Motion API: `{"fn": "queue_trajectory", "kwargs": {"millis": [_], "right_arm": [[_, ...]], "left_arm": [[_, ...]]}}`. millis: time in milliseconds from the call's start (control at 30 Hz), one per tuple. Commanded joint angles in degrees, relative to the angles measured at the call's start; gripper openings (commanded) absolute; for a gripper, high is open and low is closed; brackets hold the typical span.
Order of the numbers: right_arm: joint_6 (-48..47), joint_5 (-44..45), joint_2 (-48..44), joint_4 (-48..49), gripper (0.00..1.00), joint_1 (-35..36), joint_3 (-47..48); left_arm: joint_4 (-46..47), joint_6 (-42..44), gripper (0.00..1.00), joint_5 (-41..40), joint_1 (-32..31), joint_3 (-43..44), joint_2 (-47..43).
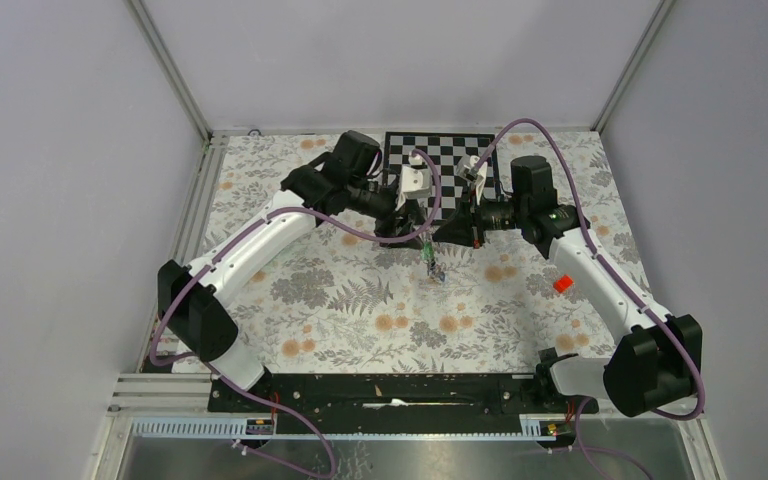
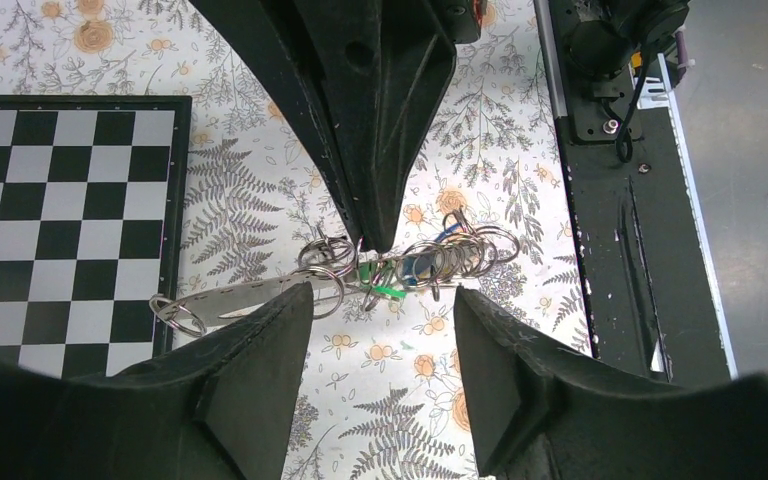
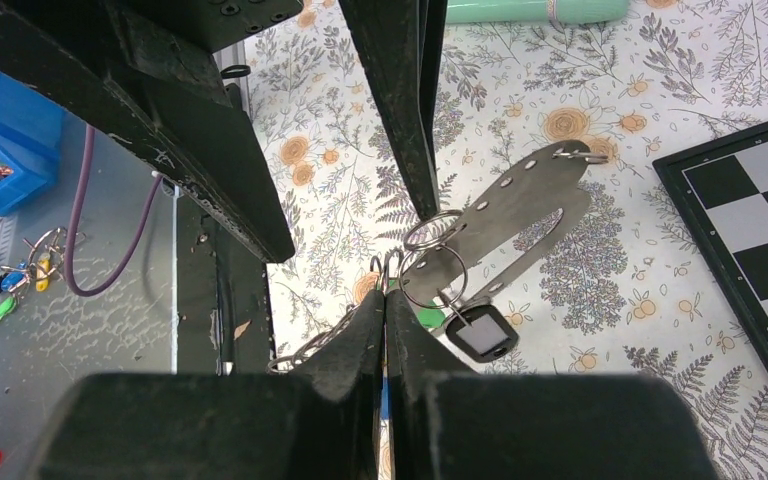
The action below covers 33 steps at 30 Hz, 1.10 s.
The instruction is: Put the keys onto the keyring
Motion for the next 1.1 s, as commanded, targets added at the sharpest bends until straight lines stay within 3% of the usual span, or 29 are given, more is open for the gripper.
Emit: {"fn": "queue_trajectory", "kwargs": {"millis": [0, 233, 1067], "right_arm": [[-0.6, -1.1, -0.3, 2.1, 0.0, -0.1, 0.5], [-0.7, -1.3, -0.1, 2.0, 0.0, -0.1, 0.5], [-0.6, -1.4, 0.3, 2.4, 0.0, -0.1, 0.1]], "left_arm": [[0.1, 2.6, 0.6, 2.3, 0.3, 0.2, -2.0], [-1.7, 5.4, 0.54, 4.9, 0.3, -0.4, -2.0], [-2.8, 6.4, 0.49, 7.3, 0.5, -0.8, -1.4]]}}
